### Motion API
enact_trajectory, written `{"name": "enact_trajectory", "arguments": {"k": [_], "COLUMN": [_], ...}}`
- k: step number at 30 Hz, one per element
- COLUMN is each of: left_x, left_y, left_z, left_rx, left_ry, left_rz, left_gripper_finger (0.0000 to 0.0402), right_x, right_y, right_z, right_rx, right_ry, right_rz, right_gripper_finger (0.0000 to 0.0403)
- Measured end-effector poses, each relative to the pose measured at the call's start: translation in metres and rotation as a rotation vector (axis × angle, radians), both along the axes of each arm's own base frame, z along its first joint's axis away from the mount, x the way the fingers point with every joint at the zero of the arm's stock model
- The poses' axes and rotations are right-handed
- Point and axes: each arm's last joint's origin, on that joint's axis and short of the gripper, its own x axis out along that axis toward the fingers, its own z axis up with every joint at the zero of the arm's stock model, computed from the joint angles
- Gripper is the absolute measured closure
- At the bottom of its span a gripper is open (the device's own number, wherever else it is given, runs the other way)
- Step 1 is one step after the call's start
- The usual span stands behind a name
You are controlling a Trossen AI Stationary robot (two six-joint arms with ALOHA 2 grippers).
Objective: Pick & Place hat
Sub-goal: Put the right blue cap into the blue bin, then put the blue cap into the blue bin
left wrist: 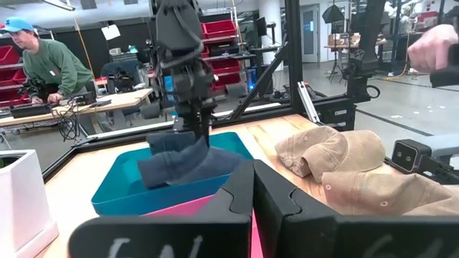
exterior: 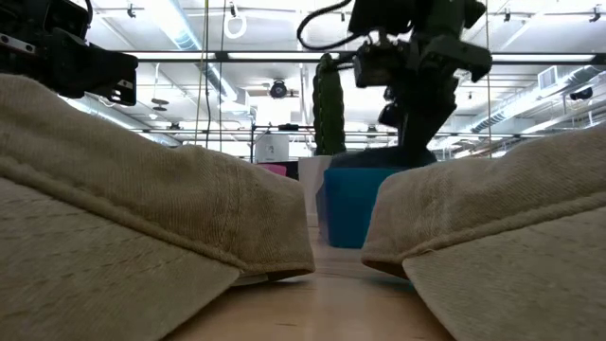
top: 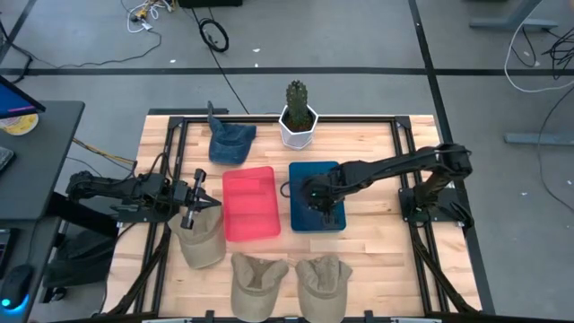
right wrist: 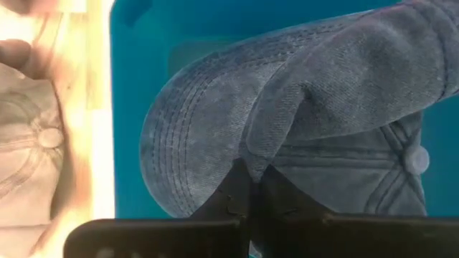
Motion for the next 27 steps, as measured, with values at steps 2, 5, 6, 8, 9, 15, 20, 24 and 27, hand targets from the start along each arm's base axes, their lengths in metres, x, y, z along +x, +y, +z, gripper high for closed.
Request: {"name": "enact_trajectory", "arguments": {"k": [2, 5, 6, 8, 9, 15, 20, 24, 27], "left_x": [0.000, 0.000, 0.000, 0.000, 0.000, 0.000, 0.000, 0.000, 0.000], "left_y": [0.000, 0.000, 0.000, 0.000, 0.000, 0.000, 0.000, 0.000, 0.000], "left_z": [0.000, 0.000, 0.000, 0.000, 0.000, 0.000, 0.000, 0.000, 0.000], "left_rx": [0.000, 0.000, 0.000, 0.000, 0.000, 0.000, 0.000, 0.000, 0.000], "left_ry": [0.000, 0.001, 0.000, 0.000, 0.000, 0.000, 0.000, 0.000, 0.000], "left_rz": [0.000, 0.000, 0.000, 0.000, 0.000, 0.000, 0.000, 0.000, 0.000], "left_gripper_finger": [0.0399, 0.0399, 0.0399, 0.0399, 0.0399, 0.0399, 0.0399, 0.0399, 0.0399], "right_x": [0.002, 0.002, 0.002, 0.002, 0.002, 0.002, 0.000, -0.002, -0.003], "right_y": [0.000, 0.000, 0.000, -0.001, -0.001, -0.002, -0.008, -0.013, -0.016], "right_z": [-0.003, -0.003, -0.003, -0.001, -0.001, -0.001, 0.005, 0.013, 0.017], "right_rx": [0.000, 0.000, 0.000, -0.008, -0.014, -0.050, -0.064, -0.090, -0.091], "right_ry": [0.003, 0.001, -0.002, -0.007, -0.010, -0.013, -0.038, -0.066, -0.086], "right_rz": [0.000, 0.000, 0.000, -0.003, -0.005, -0.002, -0.002, 0.019, 0.009], "right_gripper_finger": [0.0390, 0.0367, 0.0358, 0.0339, 0.0329, 0.0258, 0.0211, 0.0192, 0.0186]}}
